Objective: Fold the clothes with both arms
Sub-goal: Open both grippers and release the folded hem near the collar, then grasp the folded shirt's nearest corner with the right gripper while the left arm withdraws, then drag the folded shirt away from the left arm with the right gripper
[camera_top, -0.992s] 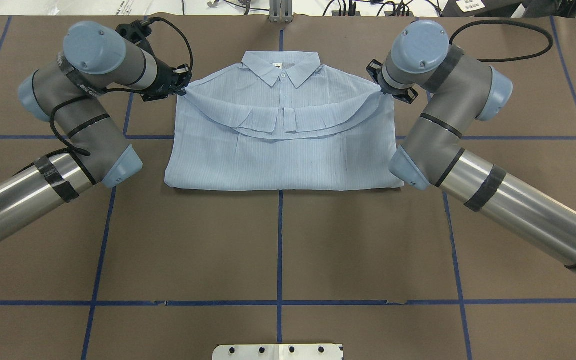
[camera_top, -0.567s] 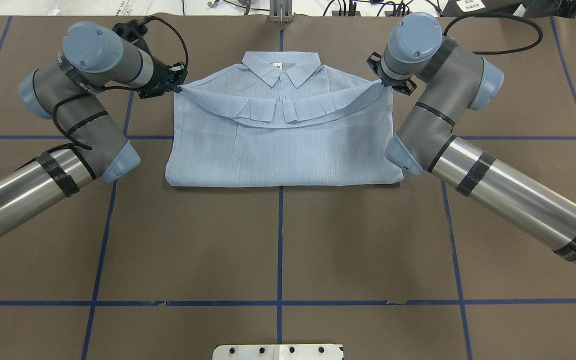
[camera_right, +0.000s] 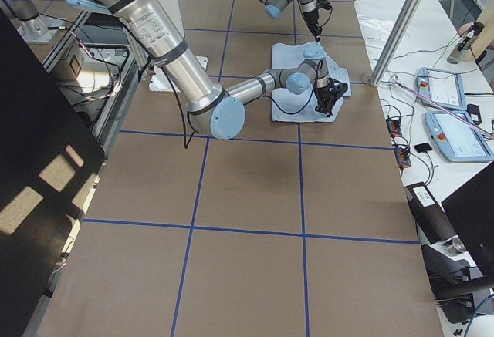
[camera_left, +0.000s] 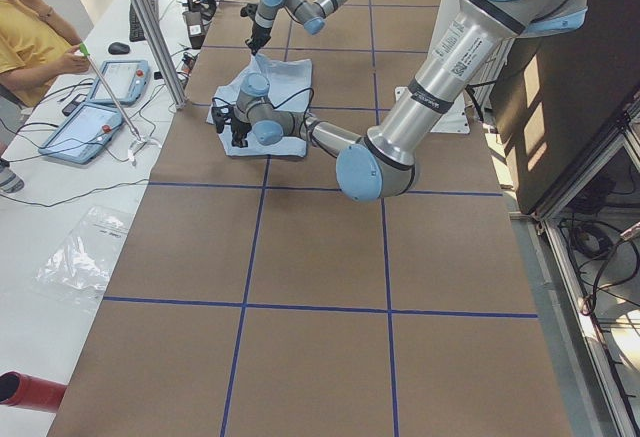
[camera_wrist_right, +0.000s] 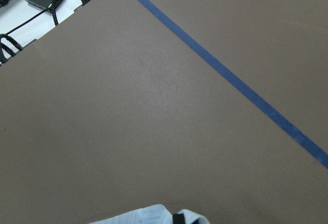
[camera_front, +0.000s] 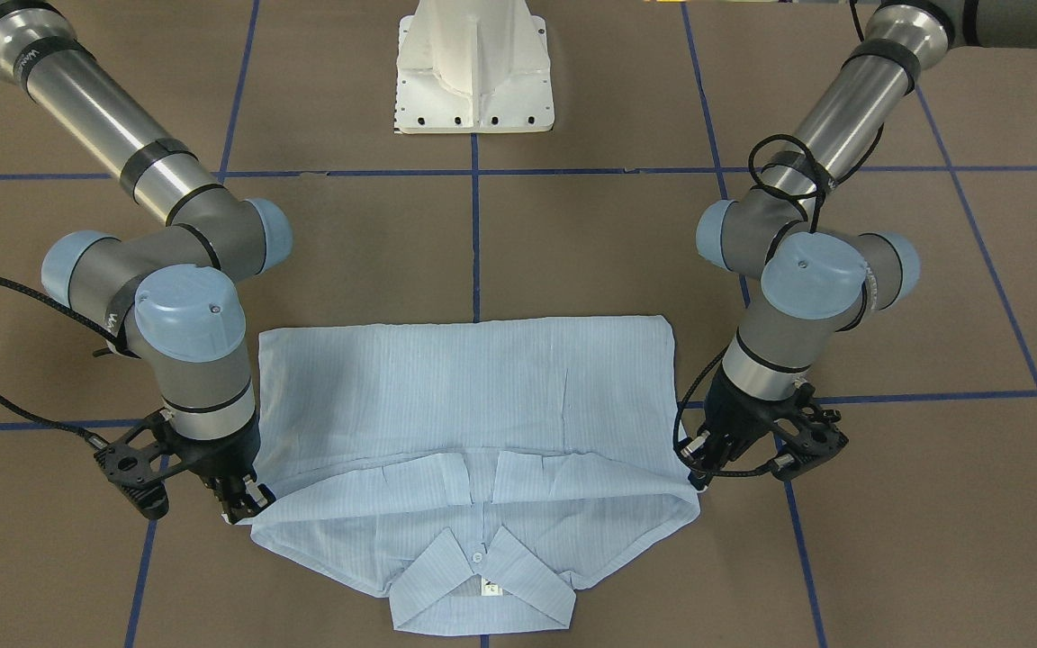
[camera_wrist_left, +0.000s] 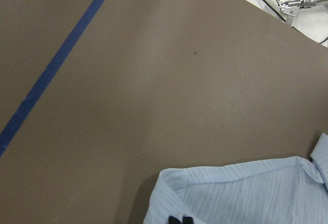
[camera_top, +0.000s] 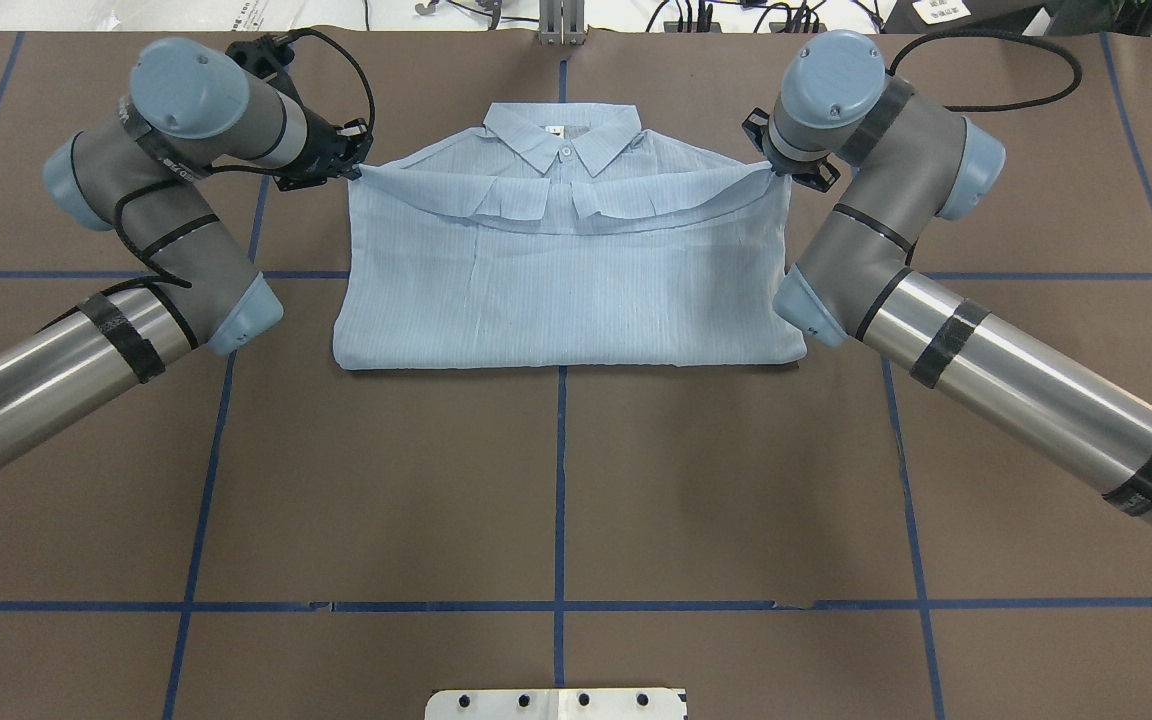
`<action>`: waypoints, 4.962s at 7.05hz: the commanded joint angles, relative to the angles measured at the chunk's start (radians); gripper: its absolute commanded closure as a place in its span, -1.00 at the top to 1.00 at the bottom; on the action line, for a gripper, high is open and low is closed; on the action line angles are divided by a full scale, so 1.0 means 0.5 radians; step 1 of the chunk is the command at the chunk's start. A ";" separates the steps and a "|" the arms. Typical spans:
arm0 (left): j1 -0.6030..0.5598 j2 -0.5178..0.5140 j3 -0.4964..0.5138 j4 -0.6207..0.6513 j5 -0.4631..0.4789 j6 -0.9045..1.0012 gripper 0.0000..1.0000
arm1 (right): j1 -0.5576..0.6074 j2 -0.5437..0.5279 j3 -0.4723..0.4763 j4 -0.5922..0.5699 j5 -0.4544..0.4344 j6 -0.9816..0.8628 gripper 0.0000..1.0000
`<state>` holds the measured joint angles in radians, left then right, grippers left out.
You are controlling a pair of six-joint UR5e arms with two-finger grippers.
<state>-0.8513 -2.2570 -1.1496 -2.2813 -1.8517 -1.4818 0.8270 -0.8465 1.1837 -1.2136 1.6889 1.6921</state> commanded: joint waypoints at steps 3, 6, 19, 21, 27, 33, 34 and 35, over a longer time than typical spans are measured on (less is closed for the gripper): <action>-0.003 -0.011 0.087 -0.036 0.000 0.031 -0.91 | -0.003 0.030 -0.014 0.000 0.006 0.003 -0.08; -0.019 0.001 0.072 -0.058 -0.003 0.031 -0.26 | -0.016 0.012 0.104 0.031 0.046 0.018 0.16; -0.218 0.026 -0.109 -0.119 0.000 0.021 -0.25 | -0.421 -0.884 1.041 0.050 0.080 0.175 -0.12; -0.224 0.084 -0.158 -0.116 0.000 0.034 -0.26 | -0.430 -0.863 1.029 0.046 0.089 0.223 -1.00; -0.221 0.108 -0.164 -0.122 -0.015 0.040 -0.31 | -0.658 -1.097 1.539 0.004 0.169 0.561 -1.00; 0.090 0.595 -1.120 -0.070 -0.236 -0.357 -0.27 | -1.570 -1.791 2.308 -0.242 0.474 0.601 -1.00; 0.198 0.602 -1.207 0.000 -0.230 -0.532 -0.20 | -1.656 -1.795 2.311 -0.239 0.475 0.619 0.95; 0.369 0.602 -1.338 0.225 -0.096 -0.674 -0.20 | -1.739 -1.804 2.308 -0.239 0.475 0.620 1.00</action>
<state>-0.7547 -1.9667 -1.7411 -2.2621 -1.9484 -1.7299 0.0090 -1.7390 2.3343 -1.3336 1.9180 1.9990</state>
